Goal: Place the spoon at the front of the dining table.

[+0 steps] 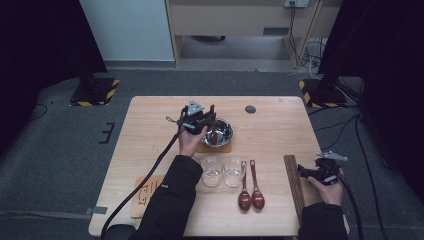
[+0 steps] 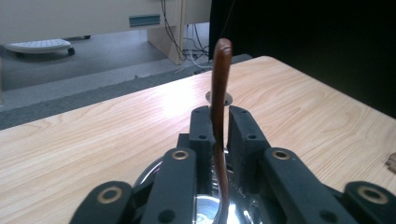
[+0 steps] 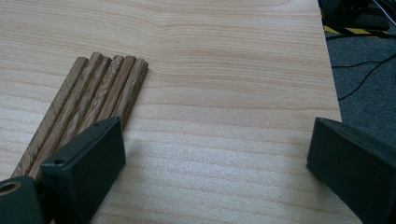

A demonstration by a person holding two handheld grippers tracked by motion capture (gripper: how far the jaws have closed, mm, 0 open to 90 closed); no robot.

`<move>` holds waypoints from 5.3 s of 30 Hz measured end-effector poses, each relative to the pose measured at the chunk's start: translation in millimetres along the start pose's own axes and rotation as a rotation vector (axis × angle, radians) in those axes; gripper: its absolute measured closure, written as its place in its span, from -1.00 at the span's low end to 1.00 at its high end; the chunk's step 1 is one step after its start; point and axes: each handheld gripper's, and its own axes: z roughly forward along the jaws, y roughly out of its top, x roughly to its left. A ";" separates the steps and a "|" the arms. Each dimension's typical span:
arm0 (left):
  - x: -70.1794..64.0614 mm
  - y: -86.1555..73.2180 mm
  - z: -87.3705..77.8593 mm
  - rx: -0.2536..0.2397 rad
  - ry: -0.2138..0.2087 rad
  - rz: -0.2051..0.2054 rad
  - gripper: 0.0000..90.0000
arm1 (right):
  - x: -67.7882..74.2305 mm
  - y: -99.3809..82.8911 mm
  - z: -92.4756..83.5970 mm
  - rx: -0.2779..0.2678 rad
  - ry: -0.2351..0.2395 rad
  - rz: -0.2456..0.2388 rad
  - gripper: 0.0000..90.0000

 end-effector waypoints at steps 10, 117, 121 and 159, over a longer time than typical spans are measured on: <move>9.5 -1.5 -9.3 0.031 0.042 0.044 0.54 | 0.0 0.0 0.0 0.000 0.000 0.000 -0.90; 69.9 -99.1 -162.2 0.120 0.115 -0.103 -0.58 | 12.9 24.7 -49.6 -0.223 0.016 0.009 -0.80; 73.7 -108.1 -168.5 0.126 0.150 -0.114 -0.58 | 16.3 27.7 -53.8 -0.236 0.023 -0.001 -0.80; 105.3 -156.3 -174.4 0.373 0.383 -0.129 -0.86 | 62.5 42.5 -75.4 -0.201 0.171 -0.078 -0.64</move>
